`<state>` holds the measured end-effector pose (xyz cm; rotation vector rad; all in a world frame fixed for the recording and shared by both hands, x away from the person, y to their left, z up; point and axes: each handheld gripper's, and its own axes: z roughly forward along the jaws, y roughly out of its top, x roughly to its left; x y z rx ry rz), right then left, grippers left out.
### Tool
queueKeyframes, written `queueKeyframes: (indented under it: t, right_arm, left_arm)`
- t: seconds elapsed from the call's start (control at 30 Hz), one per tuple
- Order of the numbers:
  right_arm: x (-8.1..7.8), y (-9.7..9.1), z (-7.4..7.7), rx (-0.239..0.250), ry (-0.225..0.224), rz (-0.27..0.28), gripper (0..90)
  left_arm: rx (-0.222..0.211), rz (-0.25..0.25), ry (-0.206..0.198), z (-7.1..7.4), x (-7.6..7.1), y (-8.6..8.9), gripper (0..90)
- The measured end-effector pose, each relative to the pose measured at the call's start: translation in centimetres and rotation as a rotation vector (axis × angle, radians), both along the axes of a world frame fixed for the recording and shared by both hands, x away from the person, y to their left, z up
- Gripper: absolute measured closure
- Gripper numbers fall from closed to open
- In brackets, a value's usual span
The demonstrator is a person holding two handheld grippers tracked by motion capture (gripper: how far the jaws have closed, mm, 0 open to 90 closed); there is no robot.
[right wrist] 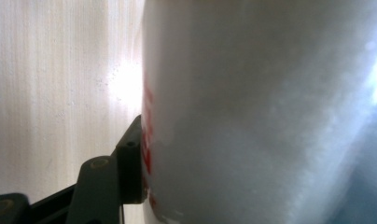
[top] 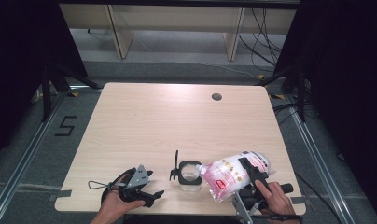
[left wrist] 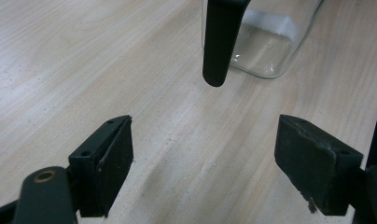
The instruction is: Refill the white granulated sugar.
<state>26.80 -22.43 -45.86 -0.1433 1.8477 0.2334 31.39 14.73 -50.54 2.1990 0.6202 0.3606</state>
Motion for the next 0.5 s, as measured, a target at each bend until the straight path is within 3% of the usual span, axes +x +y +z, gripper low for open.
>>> queueKeyframes:
  t: [0.03,0.07,0.13,0.2,0.23,0.3,0.33,0.5]
  right_arm:
    - [0.07,0.05,0.05,-0.009,-0.009,0.009,41.7]
    - [0.12,0.16,0.46,-0.059,-0.035,0.028,41.7]
    - [0.19,0.24,0.47,-0.079,-0.029,0.037,41.7]
    - [0.12,0.26,0.15,-0.055,-0.014,0.019,41.7]
    - [0.13,0.31,0.1,-0.063,-0.014,0.021,41.8]
    - [0.3,0.48,0.46,-0.128,-0.043,0.056,41.8]
    - [0.25,0.48,0.4,-0.12,-0.036,0.044,41.8]
    - [0.5,0.53,0.55,-0.147,-0.053,0.058,41.9]
  left_arm:
    - [0.006,0.001,0.005,0.01,-0.01,0.03,19.1]
    - [-0.005,0.008,0.011,-0.05,-0.07,-0.04,19.2]
    - [-0.021,0.016,0.025,-0.12,-0.17,-0.12,19.2]
    - [-0.02,0.017,0.025,-0.11,-0.16,-0.11,19.1]
    - [-0.019,0.015,0.022,-0.09,-0.16,-0.1,19.2]
    - [-0.002,0.005,0.004,-0.02,-0.03,0.0,19.2]
    - [-0.018,0.016,0.024,-0.08,-0.16,-0.08,19.2]
    - [-0.019,0.016,0.023,-0.09,-0.14,-0.09,19.2]
